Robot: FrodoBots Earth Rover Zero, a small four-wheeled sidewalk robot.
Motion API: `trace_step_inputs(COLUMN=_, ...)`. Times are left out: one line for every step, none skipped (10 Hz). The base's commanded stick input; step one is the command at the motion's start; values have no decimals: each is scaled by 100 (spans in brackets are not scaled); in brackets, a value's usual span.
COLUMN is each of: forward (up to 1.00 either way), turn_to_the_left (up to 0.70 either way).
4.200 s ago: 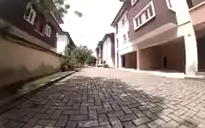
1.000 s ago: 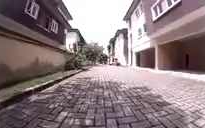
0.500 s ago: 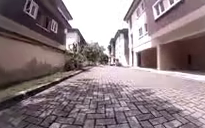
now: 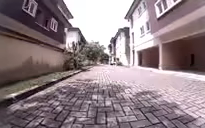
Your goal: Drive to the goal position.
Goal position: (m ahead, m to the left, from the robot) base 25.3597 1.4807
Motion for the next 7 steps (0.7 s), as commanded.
trace_step_inputs(forward=50, turn_to_the_left=0)
trace_step_inputs(forward=50, turn_to_the_left=0)
trace_step_inputs(forward=50, turn_to_the_left=0)
trace_step_inputs(forward=50, turn_to_the_left=0)
trace_step_inputs(forward=50, turn_to_the_left=0)
trace_step_inputs(forward=50, turn_to_the_left=0)
trace_step_inputs(forward=50, turn_to_the_left=0)
